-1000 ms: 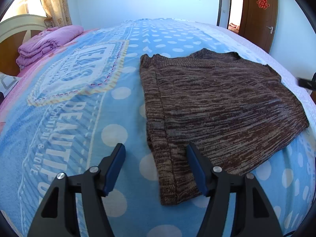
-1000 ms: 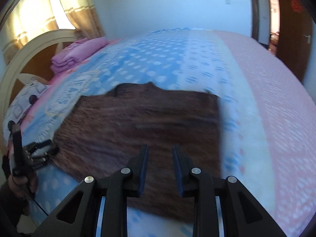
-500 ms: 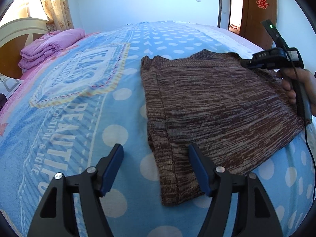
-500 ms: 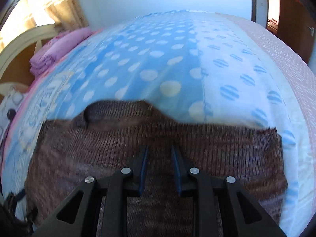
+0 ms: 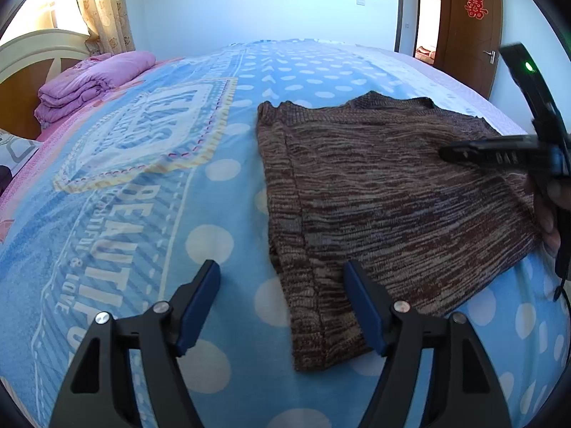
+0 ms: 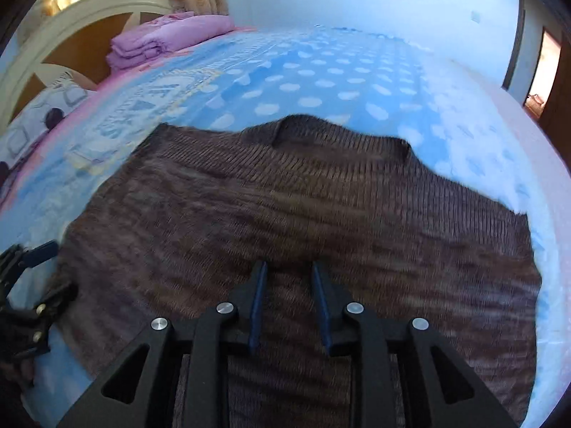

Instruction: Fold small clothes

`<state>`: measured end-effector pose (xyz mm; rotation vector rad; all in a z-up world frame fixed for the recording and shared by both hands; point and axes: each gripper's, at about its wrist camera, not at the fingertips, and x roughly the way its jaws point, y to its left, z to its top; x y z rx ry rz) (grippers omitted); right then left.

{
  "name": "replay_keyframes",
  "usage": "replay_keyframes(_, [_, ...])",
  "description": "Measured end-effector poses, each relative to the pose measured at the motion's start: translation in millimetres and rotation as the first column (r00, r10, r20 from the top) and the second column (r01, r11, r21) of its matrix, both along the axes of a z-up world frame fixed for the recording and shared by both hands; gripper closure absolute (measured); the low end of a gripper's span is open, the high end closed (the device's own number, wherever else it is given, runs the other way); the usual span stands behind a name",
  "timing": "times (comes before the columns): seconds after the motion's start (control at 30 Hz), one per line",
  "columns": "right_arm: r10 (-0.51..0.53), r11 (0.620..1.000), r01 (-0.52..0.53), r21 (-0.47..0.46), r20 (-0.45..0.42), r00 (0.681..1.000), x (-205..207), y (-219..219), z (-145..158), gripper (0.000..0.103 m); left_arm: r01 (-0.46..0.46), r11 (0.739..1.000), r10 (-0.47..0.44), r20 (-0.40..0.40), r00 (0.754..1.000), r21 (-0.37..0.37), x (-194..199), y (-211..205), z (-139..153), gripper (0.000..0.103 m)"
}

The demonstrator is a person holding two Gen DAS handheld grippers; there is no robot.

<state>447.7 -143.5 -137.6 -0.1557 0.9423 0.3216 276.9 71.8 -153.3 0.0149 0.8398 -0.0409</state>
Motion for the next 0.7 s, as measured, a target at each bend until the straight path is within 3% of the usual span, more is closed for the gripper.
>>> replay_keyframes(0.1, [-0.032, 0.999, 0.032, 0.039, 0.005, 0.999, -6, 0, 12, 0.075, -0.005, 1.0, 0.005, -0.001, 1.0, 0.001, 0, 1, 0, 0.026])
replay_keyframes(0.2, [0.033, 0.999, -0.035, 0.042, 0.041, 0.999, -35, 12, 21, 0.067, -0.007, 1.0, 0.007, 0.0, 1.0, 0.002, 0, 1, -1, 0.025])
replay_keyframes(0.33, [0.121, 0.992, -0.118, -0.04, 0.065, 0.991, -74, 26, 9, 0.067, -0.006, 1.0, 0.006, 0.0, 1.0, 0.002, 0, 1, -1, 0.025])
replay_keyframes(0.43, [0.143, 0.986, -0.13, -0.102, 0.137, 0.98, -99, 33, 6, 0.066, -0.007, 1.0, 0.007, 0.0, 1.0, 0.001, 0, 1, -1, 0.025])
replay_keyframes(0.5, [0.152, 0.988, -0.146, -0.052, 0.133, 0.979, -107, 31, 6, 0.066, -0.007, 1.0, 0.007, 0.001, 1.0, 0.003, 0, 1, -1, 0.025])
replay_keyframes(0.6, [0.143, 0.987, -0.136, -0.084, 0.086, 0.986, -106, 33, -13, 0.064, -0.007, 1.0, 0.007, 0.0, 1.0, 0.008, 0, 1, -1, 0.023])
replay_keyframes(0.7, [0.108, 0.994, -0.108, -0.008, 0.076, 0.991, -104, 24, -13, 0.063, -0.014, 1.0, 0.014, -0.004, 1.0, 0.001, 0, 2, -1, 0.019])
